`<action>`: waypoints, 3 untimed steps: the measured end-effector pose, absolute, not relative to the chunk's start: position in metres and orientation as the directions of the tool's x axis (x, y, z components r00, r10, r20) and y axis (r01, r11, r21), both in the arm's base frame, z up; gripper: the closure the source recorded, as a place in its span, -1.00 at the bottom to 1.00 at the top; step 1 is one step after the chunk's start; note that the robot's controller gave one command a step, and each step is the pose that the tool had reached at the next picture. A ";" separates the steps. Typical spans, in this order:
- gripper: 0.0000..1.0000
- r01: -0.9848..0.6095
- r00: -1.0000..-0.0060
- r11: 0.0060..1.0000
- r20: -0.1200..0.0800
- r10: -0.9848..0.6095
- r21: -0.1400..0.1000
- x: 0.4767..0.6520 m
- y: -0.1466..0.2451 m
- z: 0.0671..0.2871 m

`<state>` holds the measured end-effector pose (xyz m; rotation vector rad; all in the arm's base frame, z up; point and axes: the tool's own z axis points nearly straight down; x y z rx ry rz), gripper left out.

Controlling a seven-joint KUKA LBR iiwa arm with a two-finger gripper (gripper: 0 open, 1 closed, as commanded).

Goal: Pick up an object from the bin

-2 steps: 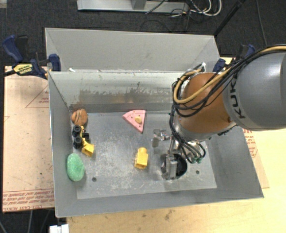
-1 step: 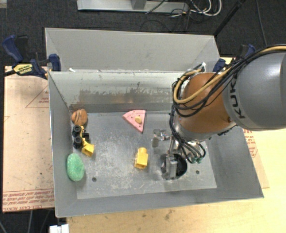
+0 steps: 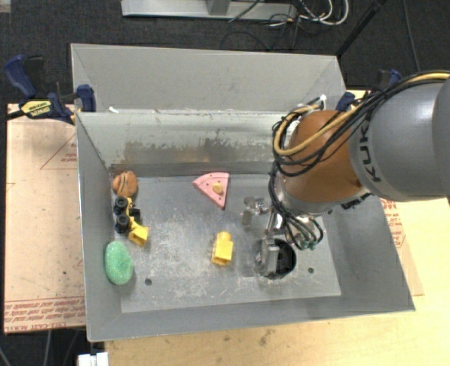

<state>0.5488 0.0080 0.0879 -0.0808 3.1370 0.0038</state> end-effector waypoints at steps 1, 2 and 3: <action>-1.00 -0.067 -0.998 0.998 0.000 -0.067 0.002 0.558 -0.011 0.086; -1.00 -0.076 -0.997 0.997 -0.003 -0.076 0.001 0.561 -0.017 0.087; -1.00 -0.167 -0.986 0.986 -0.001 -0.167 0.000 0.564 -0.029 0.078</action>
Offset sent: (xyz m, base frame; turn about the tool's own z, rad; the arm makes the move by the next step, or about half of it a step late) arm -0.0246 -0.0452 -0.0179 -0.0396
